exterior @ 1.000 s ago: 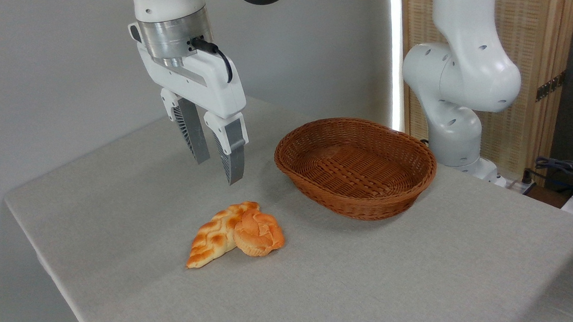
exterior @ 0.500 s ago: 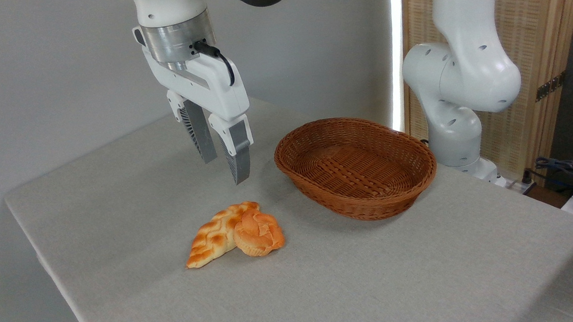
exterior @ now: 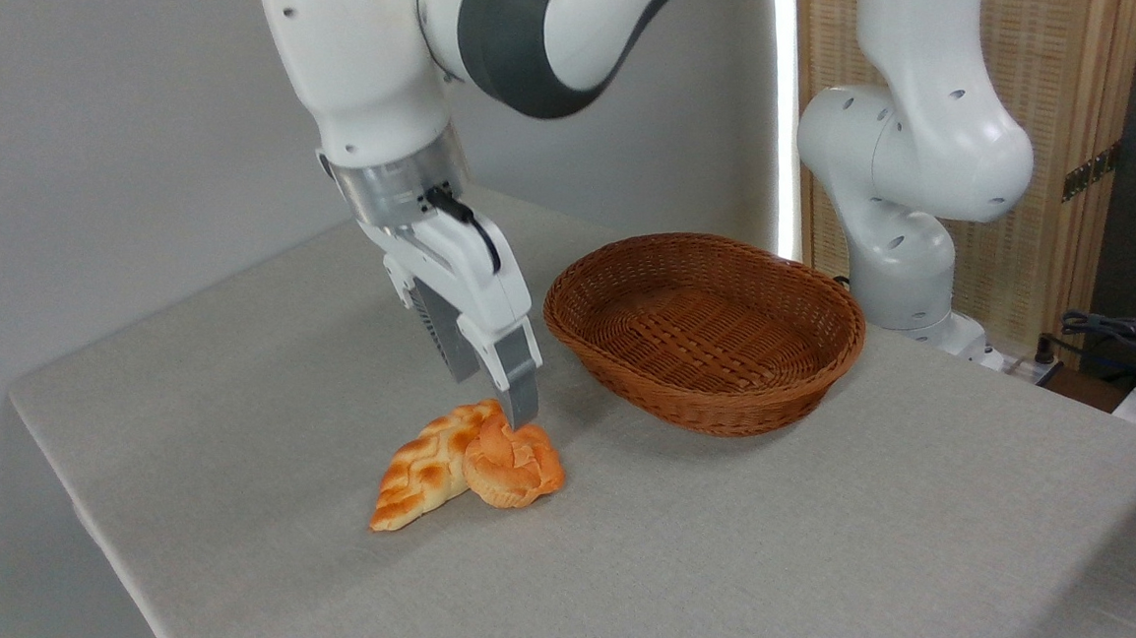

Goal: Put bread into the basket
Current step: 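Lower the open gripper onto the small round orange bun, then close the gripper on the small round orange bun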

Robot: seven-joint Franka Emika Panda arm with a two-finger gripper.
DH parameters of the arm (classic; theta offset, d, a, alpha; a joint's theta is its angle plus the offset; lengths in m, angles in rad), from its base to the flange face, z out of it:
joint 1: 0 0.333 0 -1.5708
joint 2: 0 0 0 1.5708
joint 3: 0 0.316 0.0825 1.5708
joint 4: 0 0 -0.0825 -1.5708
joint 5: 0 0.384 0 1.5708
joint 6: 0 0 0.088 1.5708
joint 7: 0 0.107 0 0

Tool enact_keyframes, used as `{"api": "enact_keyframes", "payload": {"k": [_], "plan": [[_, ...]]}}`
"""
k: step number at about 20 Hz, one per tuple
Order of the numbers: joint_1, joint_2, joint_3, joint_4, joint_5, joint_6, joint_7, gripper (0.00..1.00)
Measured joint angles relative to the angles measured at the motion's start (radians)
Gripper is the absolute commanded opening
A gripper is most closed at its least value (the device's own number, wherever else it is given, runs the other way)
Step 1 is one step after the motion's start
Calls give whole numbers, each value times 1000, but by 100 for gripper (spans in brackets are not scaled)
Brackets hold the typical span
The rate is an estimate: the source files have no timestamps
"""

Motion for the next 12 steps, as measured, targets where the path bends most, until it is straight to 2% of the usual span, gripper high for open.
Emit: {"api": "enact_keyframes", "payload": {"k": [4, 9, 12], "plan": [[2, 16, 26, -38, 0, 40, 88, 100], [2, 49, 27, -41, -2, 47, 161, 100], [2, 68, 26, -41, -65, 81, 167, 100]]}}
